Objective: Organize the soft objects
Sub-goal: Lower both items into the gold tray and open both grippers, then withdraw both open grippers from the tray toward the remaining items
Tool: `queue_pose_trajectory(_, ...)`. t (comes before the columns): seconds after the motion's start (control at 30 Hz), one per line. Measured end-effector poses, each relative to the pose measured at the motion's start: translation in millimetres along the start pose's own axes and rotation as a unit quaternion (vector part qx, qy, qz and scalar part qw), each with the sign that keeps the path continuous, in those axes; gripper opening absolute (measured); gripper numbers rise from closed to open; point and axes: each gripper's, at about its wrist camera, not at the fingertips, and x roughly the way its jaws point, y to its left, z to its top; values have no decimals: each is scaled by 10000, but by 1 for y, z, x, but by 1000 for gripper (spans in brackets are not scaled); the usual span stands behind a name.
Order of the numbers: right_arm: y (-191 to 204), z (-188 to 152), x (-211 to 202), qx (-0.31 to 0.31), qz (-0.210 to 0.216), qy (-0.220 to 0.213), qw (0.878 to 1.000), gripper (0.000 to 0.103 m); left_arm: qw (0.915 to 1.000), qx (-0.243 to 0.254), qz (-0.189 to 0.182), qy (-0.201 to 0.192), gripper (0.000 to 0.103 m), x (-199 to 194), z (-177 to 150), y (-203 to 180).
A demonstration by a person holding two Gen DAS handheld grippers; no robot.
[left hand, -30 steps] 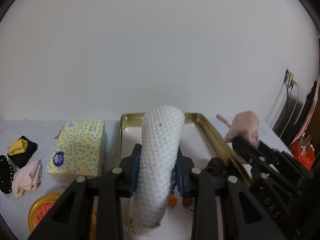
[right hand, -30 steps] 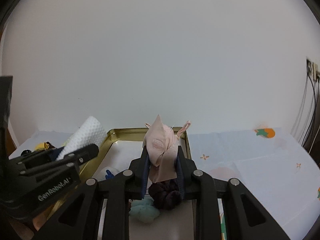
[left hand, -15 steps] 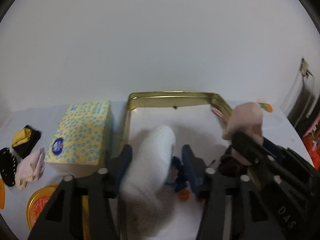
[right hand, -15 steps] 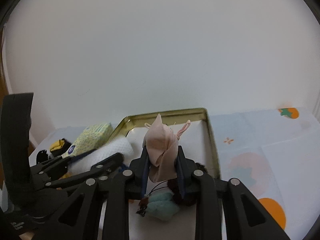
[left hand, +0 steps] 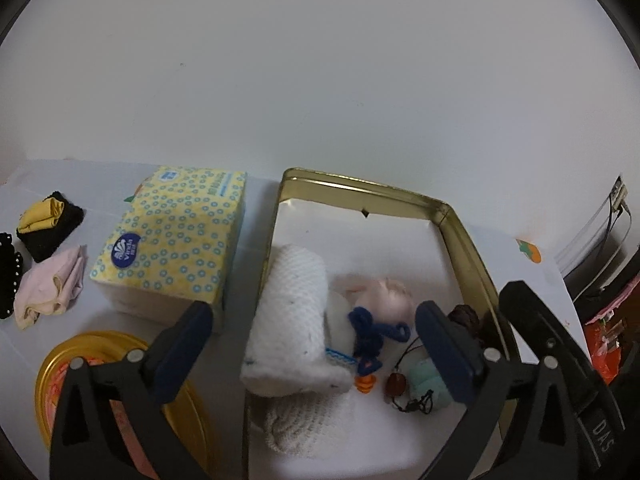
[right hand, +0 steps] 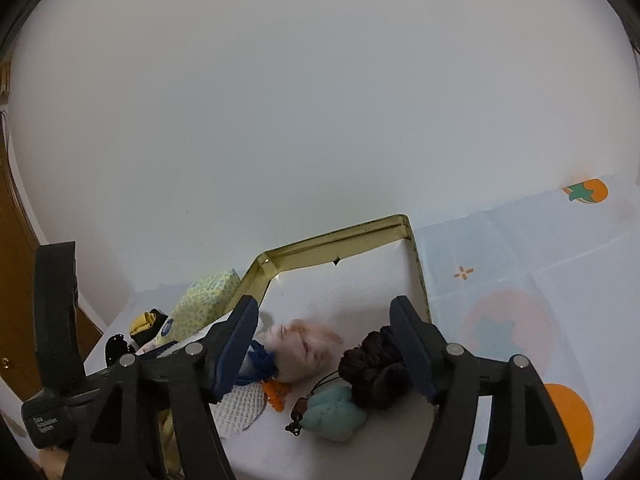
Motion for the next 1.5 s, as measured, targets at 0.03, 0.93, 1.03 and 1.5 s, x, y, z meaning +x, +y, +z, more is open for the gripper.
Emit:
queue_pose_trajectory(0.03,0,0,-1,8,-22,-25,10000,71,10000,10,-4,-39,103,-2,0,0)
queue_pose_trajectory(0.93,43,-24,-48,-933,-1309,-1701,9722,83,9545,1398,735,-2531,103,-74,-61,-17)
queue_pose_trajectory(1.03,41,-23,-49,-831,-1284,-1702,9735,83,9569,1383,657,-2468,103,-78,-64,-14)
queue_pose_trajectory(1.5,66,-54,-68,-1046,-1151,-1682,9734,83,9617,1326,361,-2373,103,-95,-78,-1)
